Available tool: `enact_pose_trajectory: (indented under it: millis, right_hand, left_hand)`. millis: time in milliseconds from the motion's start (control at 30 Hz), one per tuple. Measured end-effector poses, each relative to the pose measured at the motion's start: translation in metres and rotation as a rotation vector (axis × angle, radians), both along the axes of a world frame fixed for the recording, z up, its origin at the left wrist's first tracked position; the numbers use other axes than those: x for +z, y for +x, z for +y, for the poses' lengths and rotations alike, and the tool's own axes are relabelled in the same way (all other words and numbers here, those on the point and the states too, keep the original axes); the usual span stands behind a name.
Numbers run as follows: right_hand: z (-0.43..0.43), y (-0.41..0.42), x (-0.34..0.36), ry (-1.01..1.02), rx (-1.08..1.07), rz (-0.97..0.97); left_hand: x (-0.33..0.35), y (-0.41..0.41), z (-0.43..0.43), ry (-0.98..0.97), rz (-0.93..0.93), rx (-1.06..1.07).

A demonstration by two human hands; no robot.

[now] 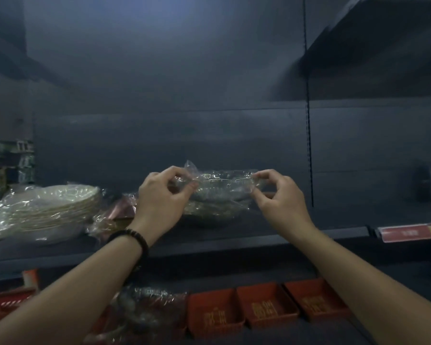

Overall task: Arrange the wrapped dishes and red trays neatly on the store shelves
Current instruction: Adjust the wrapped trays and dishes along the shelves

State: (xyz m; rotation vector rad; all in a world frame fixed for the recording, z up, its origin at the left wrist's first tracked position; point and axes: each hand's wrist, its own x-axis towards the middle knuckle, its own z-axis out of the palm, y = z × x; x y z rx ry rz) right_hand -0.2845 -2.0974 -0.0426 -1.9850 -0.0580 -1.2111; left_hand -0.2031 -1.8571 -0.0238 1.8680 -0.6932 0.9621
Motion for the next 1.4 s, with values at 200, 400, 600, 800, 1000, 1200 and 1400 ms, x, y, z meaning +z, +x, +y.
enact_pose_trajectory:
  millis: [200, 400, 600, 800, 1000, 1200, 1400]
  right_hand:
    - [-0.019, 0.075, 0.016, -0.036, -0.029, 0.004]
    - [-0.032, 0.138, 0.012, -0.082, -0.050, 0.018]
    - [-0.047, 0.179, -0.002, -0.050, -0.090, 0.136]
    - [-0.058, 0.191, -0.016, -0.102, -0.166, 0.281]
    - [-0.059, 0.192, -0.021, -0.303, -0.209, 0.303]
    - [-0.058, 0.189, -0.024, -0.398, -0.263, 0.448]
    - [-0.057, 0.187, -0.027, -0.499, -0.256, 0.547]
  left_hand:
    - [0.008, 0.072, -0.021, 0.011, 0.013, 0.020]
    - [-0.003, 0.137, -0.029, 0.085, 0.025, 0.053]
    - [-0.007, 0.171, -0.039, 0.159, 0.101, 0.079]
    - [-0.008, 0.179, -0.045, 0.303, 0.100, 0.101]
    - [-0.029, 0.178, -0.048, 0.373, -0.047, 0.119]
    - [-0.044, 0.171, -0.056, 0.408, 0.003, 0.130]
    - [-0.049, 0.160, -0.061, 0.484, 0.107, 0.167]
